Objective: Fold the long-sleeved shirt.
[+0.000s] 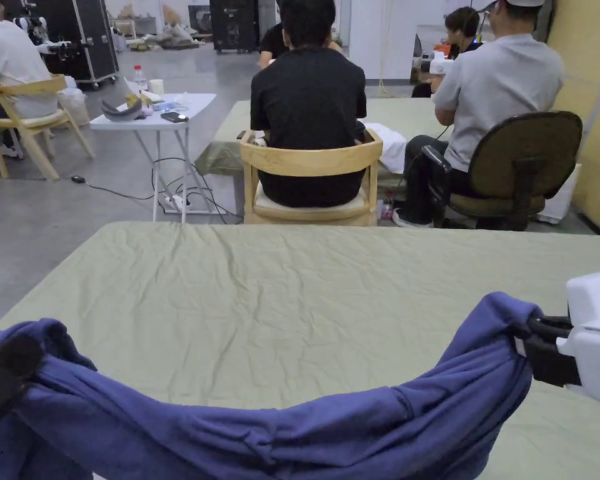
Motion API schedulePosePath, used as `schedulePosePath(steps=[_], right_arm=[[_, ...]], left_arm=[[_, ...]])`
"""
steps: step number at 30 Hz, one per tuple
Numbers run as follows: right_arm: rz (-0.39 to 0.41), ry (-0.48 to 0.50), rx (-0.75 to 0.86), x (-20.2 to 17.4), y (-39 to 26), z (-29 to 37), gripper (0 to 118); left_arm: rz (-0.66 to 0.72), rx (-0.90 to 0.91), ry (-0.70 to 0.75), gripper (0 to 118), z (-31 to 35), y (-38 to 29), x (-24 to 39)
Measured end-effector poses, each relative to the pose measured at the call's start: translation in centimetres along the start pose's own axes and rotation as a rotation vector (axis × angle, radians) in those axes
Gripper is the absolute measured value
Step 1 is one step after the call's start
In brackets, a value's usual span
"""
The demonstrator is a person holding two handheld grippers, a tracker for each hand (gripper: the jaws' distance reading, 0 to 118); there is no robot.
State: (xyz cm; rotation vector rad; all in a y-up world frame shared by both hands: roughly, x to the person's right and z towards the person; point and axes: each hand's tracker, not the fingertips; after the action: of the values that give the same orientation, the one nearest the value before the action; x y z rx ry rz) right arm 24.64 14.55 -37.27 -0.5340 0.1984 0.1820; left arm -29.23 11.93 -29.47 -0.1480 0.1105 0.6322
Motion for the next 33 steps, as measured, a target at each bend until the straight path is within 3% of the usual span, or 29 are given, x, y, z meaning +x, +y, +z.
schedulePosePath(steps=[5,7,17,25,33], right_arm=[[0.019,-0.138,0.061,1.8,8.6,3.0,5],[-0.061,-0.145,0.05,3.9,12.1,2.4,5],[-0.22,-0.273,-0.011,10.2,23.8,-5.1,5],[-0.192,-0.295,-0.058,10.8,21.4,-14.3,5],[-0.118,-0.213,-0.213,8.7,9.9,-25.9,5]], left_arm=[[-0.029,0.1,-0.029,9,-3.8,5.8,5.2],[-0.013,0.129,-0.062,9,-5.6,7.9,7.0],[-0.028,0.027,-0.111,9,-18.3,12.7,12.5],[-0.216,-0.078,-0.055,9,-26.6,8.7,12.8],[-0.354,-0.296,0.041,9,-33.6,-2.8,7.5]])
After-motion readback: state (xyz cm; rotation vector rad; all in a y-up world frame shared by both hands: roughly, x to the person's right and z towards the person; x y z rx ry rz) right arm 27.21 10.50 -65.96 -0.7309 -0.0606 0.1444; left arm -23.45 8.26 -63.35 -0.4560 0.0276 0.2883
